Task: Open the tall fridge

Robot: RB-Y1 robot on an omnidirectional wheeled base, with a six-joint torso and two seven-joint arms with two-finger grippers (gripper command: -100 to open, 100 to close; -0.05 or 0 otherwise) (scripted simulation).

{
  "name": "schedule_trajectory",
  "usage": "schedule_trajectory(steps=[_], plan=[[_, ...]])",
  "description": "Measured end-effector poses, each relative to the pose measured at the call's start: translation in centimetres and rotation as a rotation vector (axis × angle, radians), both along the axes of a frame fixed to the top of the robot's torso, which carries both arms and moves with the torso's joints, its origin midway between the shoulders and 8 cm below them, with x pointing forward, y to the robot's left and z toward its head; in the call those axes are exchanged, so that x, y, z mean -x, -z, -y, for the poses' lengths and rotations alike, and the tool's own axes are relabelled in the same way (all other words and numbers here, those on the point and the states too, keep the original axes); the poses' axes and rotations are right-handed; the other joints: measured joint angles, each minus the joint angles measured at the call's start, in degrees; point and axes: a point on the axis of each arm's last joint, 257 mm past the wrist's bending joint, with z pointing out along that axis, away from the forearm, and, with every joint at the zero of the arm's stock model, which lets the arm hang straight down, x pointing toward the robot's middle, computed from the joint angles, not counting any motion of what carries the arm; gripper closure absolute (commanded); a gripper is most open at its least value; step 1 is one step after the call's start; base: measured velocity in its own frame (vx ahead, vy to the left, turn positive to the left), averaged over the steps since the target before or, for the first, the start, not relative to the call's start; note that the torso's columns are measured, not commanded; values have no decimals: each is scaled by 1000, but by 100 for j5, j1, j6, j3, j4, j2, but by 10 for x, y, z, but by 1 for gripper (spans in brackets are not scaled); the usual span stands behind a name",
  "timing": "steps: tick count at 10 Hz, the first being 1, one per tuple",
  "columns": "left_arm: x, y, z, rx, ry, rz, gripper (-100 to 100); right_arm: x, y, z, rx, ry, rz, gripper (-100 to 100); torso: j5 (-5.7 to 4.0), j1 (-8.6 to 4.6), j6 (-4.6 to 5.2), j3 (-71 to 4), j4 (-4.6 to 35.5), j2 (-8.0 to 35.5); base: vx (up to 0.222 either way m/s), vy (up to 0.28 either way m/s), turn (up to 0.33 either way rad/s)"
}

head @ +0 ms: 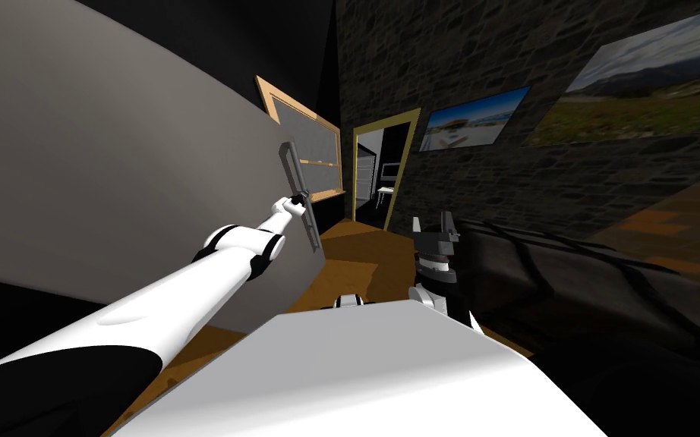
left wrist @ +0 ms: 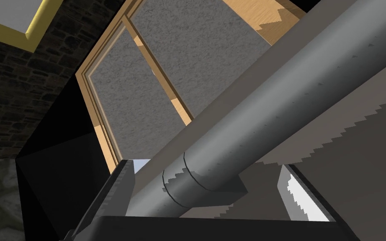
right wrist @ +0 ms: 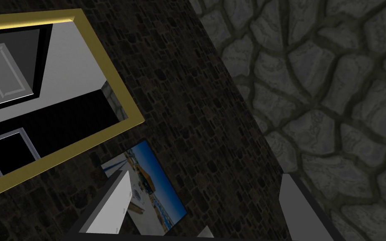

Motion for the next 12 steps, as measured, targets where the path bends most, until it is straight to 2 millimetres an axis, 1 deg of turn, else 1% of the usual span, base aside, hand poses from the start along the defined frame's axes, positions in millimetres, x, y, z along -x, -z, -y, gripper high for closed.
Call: schedule_trajectory(steps=[1,2,3,4,5,7,8,9,10,11,12], plan=[[0,0,0,-2,0,-1,100,0,0,0,0,0,0,0,2,0,1,0,1,0,-12,-36,157],[1,5,0,-13,0,-9,100,0,0,0,0,0,0,0,22,24,-38,1,-9,1,-18,-66,107],[3,8,-1,-20,2,-12,100,0,0,0,0,0,0,0,26,44,-35,0,-10,0,-21,-35,43],[4,2,4,-7,13,-2,100,0,0,0,0,0,0,0,16,42,-10,-6,-1,-8,-32,-29,228],[7,6,2,-7,15,-9,100,0,0,0,0,0,0,0,9,22,-9,-4,-2,-5,-24,-28,111],[8,-7,15,7,48,20,100,0,0,0,0,0,0,0,-4,-9,6,-4,-2,-7,-2,-3,-34],[9,-11,19,16,59,31,100,0,0,0,0,0,0,0,-2,-4,1,-4,-2,-6,-16,-28,187],[12,-3,18,8,59,16,100,0,0,0,0,0,0,0,1,-3,-7,1,-1,1,-25,-45,142],[15,-6,22,-4,70,18,100,0,0,0,0,0,0,0,-3,-8,2,4,3,6,-12,-26,0],[15,-14,29,2,88,30,100,0,0,0,0,0,0,0,-3,-5,5,1,1,1,-2,-6,-23],[15,-17,33,18,101,37,100,0,0,0,0,0,0,0,1,3,1,-3,-2,-4,-13,-24,182]])
